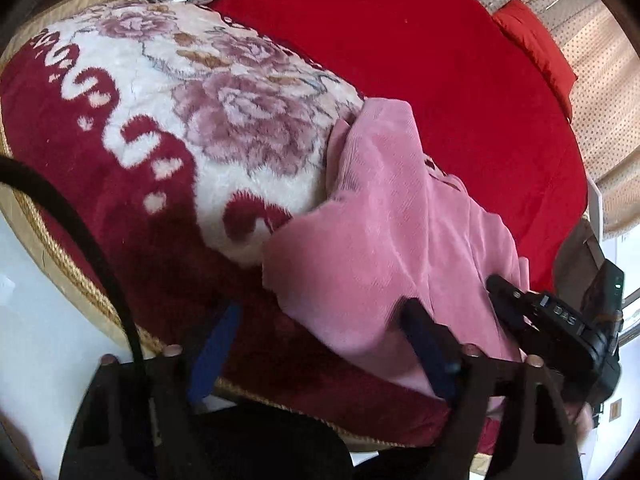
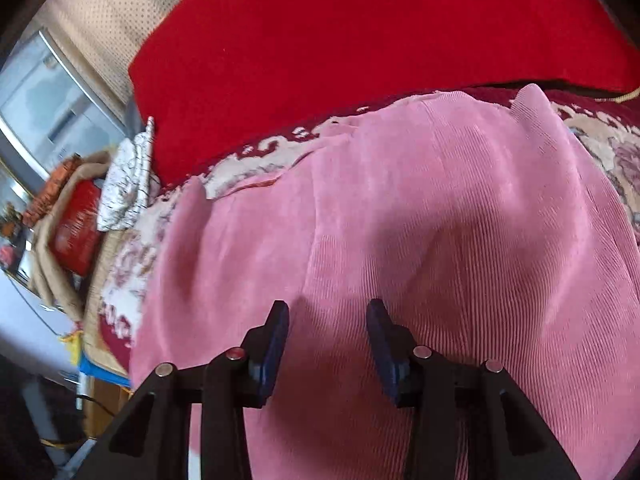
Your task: Fold large clothes
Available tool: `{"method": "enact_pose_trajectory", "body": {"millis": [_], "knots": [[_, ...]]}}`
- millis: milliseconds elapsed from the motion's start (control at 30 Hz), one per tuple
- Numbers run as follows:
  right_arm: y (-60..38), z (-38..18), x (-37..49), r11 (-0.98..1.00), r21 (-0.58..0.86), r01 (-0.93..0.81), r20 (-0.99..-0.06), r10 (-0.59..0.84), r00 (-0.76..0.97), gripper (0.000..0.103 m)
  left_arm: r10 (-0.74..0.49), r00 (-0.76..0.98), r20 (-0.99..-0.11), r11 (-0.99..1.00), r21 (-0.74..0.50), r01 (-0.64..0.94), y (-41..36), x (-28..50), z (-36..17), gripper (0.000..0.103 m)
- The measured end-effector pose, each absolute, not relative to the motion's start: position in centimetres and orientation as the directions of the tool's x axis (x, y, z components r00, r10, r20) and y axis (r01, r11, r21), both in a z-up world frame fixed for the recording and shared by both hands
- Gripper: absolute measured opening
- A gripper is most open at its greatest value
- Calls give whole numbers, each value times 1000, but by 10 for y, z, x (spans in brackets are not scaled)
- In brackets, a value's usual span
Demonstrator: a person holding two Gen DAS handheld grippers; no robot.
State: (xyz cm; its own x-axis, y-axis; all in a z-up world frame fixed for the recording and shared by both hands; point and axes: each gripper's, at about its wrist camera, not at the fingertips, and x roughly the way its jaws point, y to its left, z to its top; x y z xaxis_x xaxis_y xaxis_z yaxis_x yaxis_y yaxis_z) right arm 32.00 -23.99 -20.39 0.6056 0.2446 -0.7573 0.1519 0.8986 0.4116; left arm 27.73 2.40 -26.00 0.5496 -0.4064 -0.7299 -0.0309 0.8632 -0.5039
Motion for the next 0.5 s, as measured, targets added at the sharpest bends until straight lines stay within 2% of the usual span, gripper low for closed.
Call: {"method": "enact_pose_trajectory", "body": {"millis": [233, 367, 400, 433, 467, 500], "knots": [[-240, -186, 309, 892, 440, 103, -723, 284, 630, 44, -473, 542, -694, 804, -592, -56, 26, 281, -267, 80], [-235, -204, 308, 875, 474, 99, -727, 325, 605, 42, -483, 563, -671, 787, -614, -56, 23, 287, -266, 78], [-236, -210, 309, 876, 470, 108, -735, 321, 597, 37, -483, 571, -664, 787, -615, -50, 20, 289, -264, 76], [-237, -213, 309, 878, 466, 113, -736, 313, 600, 36, -487, 582, -651, 787, -616, -30, 17, 290, -261, 60], [-238, -212, 309, 874, 472, 112, -732, 319, 602, 35, -478, 589, -652, 796, -605, -24, 14, 292, -257, 49], [-239, -211, 310, 871, 478, 113, -731, 324, 600, 35, -473, 595, -650, 799, -600, -20, 13, 292, -256, 47]]}}
